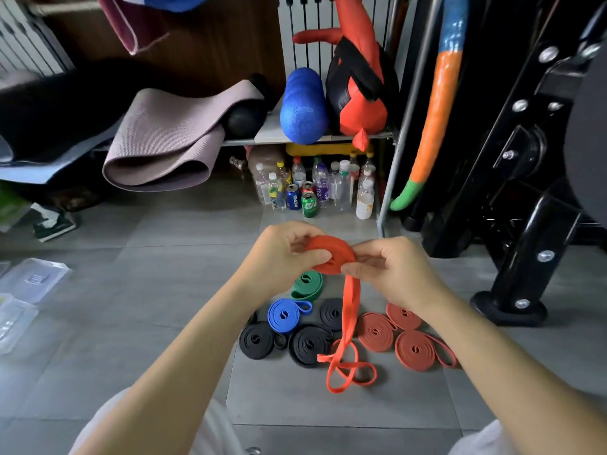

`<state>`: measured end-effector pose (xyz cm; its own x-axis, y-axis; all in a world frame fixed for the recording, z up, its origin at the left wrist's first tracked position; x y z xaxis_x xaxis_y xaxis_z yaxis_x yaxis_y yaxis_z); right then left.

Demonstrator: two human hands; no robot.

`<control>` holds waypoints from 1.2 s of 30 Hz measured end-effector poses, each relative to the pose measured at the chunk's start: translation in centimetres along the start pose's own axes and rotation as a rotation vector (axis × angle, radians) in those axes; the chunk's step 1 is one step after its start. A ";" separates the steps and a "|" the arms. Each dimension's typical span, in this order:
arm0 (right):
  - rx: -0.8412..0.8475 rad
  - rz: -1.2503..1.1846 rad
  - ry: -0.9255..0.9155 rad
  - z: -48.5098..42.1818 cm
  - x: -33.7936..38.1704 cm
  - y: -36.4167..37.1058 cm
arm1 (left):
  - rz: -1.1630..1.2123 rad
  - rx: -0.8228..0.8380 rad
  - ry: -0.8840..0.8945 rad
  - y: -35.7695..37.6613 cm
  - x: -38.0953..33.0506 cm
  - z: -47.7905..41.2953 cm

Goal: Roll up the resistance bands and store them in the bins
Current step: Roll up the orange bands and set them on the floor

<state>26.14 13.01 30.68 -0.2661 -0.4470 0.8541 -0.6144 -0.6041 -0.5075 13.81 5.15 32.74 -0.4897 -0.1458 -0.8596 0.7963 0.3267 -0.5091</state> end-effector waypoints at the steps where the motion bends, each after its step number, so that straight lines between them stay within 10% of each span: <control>1: 0.015 0.085 0.003 0.1 0.0 0.3 | -0.210 0.004 0.055 0.3 -0.3 0.1; 8: 0.023 0.255 -0.055 0.8 0.4 0.9 | -0.417 0.082 0.079 2.0 -0.2 0.7; 22: -0.114 -0.352 -0.034 0.8 0.4 -1.6 | 0.873 0.056 -0.170 2.7 0.4 0.5; 29: -0.021 0.284 -0.079 1.0 0.2 -0.6 | -0.505 0.031 0.258 3.8 -1.6 0.6; 36: -0.071 0.084 -0.025 0.8 -0.1 -1.9 | -0.001 -0.100 0.059 1.6 -0.7 -0.1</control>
<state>27.93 13.63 31.43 -0.3007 -0.5106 0.8055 -0.6420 -0.5162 -0.5668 15.35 5.91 32.51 -0.5128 -0.0915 -0.8536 0.7579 0.4187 -0.5002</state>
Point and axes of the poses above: each hand's wrist, its own z-axis away from the middle knuckle, its own y-axis out of the palm, x = y × z, the point moved 9 cm from there along -z, towards the middle knuckle
